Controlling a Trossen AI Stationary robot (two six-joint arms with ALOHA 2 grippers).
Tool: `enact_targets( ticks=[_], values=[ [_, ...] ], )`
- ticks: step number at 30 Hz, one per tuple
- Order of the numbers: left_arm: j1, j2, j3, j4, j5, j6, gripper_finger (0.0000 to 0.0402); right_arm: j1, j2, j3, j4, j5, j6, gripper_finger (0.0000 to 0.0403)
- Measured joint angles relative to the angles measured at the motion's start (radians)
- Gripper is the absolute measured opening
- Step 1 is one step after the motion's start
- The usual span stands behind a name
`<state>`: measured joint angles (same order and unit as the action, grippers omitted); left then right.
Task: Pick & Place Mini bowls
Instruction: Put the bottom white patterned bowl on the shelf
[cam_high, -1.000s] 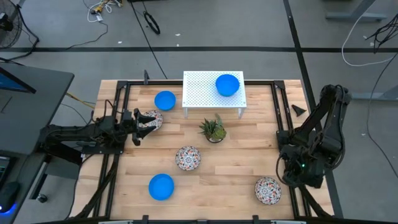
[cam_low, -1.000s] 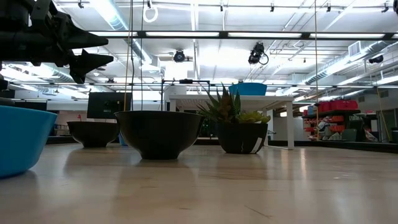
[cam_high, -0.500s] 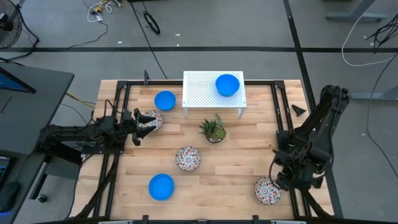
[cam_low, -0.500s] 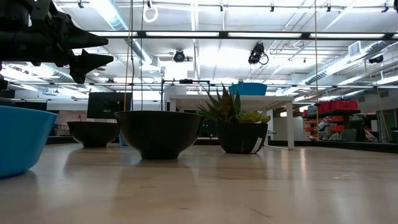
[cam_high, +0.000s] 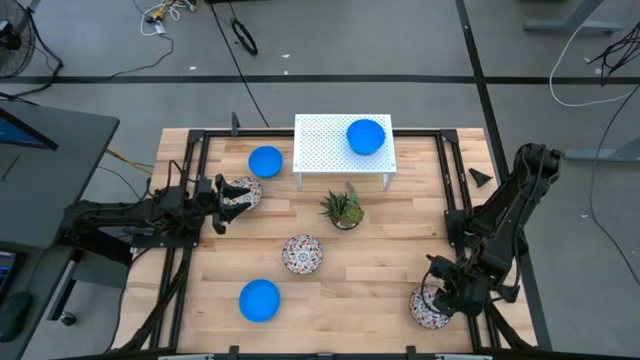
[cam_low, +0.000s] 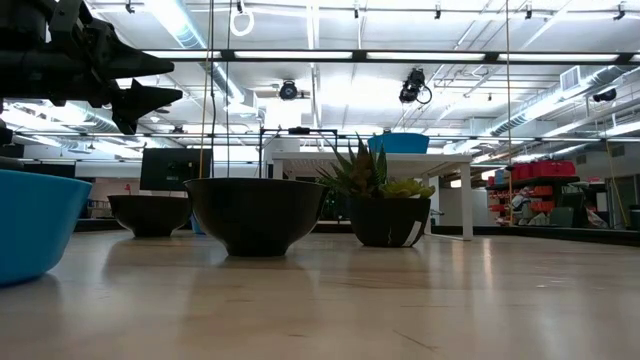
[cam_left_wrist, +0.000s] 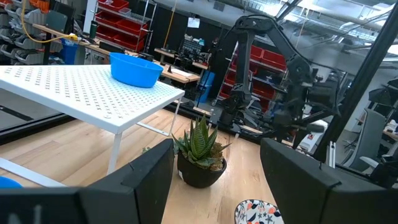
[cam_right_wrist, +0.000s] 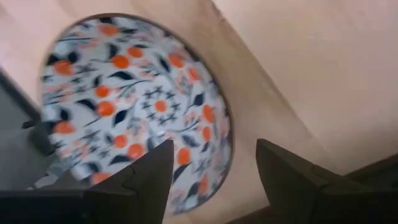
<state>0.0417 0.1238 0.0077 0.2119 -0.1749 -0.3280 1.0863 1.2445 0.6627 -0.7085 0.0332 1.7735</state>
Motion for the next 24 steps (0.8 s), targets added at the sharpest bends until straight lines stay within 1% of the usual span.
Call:
enact_targets(
  ticks=[8,12,16,24],
  values=[
    [0.0,0.0,0.0,0.0,0.0,0.0,0.0245,0.0,0.021,-0.031,0.048,0.0,-0.009,0.023],
    [0.0,0.0,0.0,0.0,0.0,0.0,0.0245,0.0,0.021,-0.031,0.048,0.0,-0.009,0.0213],
    [0.0,0.0,0.0,0.0,0.0,0.0,0.0245,0.0,0.021,-0.031,0.048,0.0,-0.007,0.0173],
    [0.0,0.0,0.0,0.0,0.0,0.0,0.0245,0.0,0.021,-0.031,0.048,-0.018,-0.028,0.0065]
  ],
)
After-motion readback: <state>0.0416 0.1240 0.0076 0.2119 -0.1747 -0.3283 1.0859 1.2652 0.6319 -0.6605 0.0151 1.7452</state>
